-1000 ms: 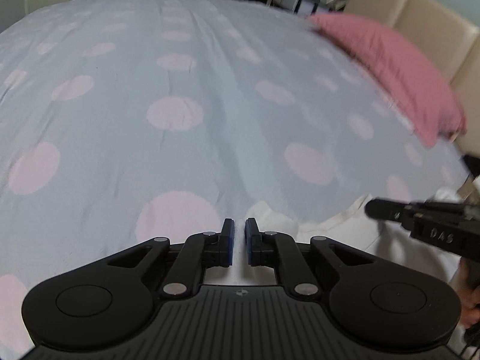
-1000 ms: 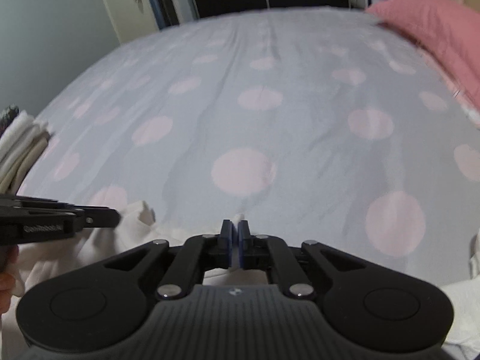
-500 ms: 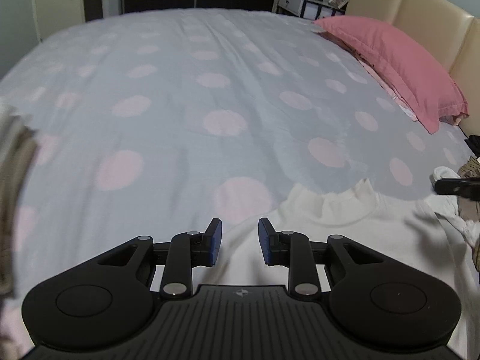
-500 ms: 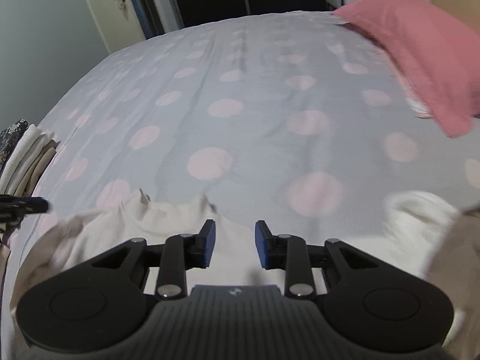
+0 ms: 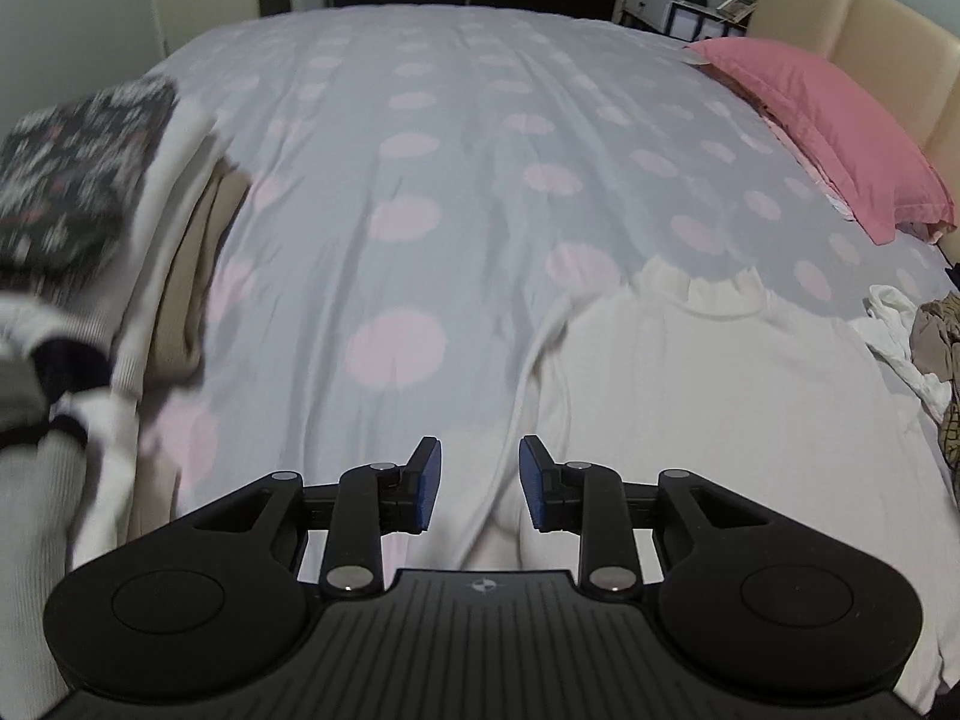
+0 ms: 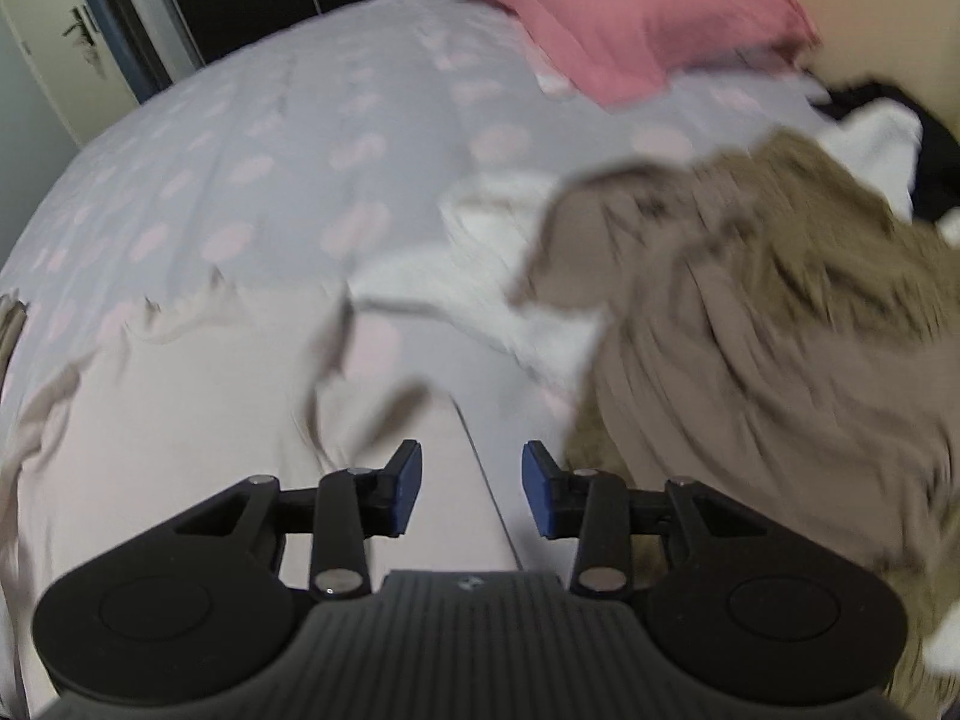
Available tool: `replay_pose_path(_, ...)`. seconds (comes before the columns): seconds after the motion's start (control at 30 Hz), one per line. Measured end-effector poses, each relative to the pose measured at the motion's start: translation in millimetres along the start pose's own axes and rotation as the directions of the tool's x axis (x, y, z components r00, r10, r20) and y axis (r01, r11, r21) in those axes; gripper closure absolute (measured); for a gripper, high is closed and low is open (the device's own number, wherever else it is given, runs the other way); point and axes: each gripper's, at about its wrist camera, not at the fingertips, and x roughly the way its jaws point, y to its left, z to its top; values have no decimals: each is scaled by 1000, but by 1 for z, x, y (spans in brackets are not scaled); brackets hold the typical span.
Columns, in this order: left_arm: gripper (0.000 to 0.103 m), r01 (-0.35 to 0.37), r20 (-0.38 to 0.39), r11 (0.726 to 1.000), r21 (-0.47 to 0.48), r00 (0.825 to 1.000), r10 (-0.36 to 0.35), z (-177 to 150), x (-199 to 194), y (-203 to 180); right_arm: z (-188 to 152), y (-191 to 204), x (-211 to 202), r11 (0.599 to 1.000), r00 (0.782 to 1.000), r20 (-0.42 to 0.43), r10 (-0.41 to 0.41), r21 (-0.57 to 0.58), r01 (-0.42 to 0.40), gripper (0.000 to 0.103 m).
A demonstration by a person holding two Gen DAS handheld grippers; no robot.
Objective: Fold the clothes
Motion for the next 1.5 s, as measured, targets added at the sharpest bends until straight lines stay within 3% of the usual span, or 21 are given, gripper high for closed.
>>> replay_pose_path(0.23, 76, 22, 3, 999, -48, 1000, -22, -19, -9, 1, -41, -14, 26, 999, 993, -110, -32, -16, 30, 62)
replay_pose_path(0.4, 75, 28, 4, 997, -77, 1000, -28, -21, -8, 3, -48, -14, 37, 1000, 990, -143, -17, -24, 14, 61)
replay_pose_path(0.53, 75, 22, -7, 996, -89, 1000, -23, -20, -6, 2, -50, -5, 51, 997, 985, -165, -57, -67, 46, 61)
replay_pose_path(0.6, 75, 22, -12, 995, -96, 1000, -23, -20, -5, 2, -49, -1, 55, 995, 984, -168, -66, -89, 51, 76)
replay_pose_path(0.63, 75, 24, -12, 995, -99, 1000, -25, -20, -5, 2, -49, 2, 55, 994, 984, -165, -64, -102, 47, 98)
replay_pose_path(0.77, 75, 31, -10, 993, -115, 999, -33, -19, -6, 6, -46, 8, 41, 983, 988, -105, -111, -156, 94, 98)
replay_pose_path(0.97, 75, 52, -10, 985, -164, 998, -55, -16, -7, 12, -16, -4, 2, 980, 984, 21, -174, -92, 175, 98)
replay_pose_path(1.13, 75, 67, -9, 979, -192, 997, -70, -12, -6, 16, 27, -19, -27, 962, 959, 108, -262, -45, 268, 98)
replay_pose_path(1.37, 75, 84, 8, 975, -206, 996, -85, -7, -9, 19, 84, -21, -75, 926, 891, 278, -359, -9, 377, 98)
replay_pose_path(1.5, 75, 82, 17, 977, -198, 997, -81, -5, -11, 19, 81, -14, -79, 938, 905, 281, -319, -39, 343, 98)
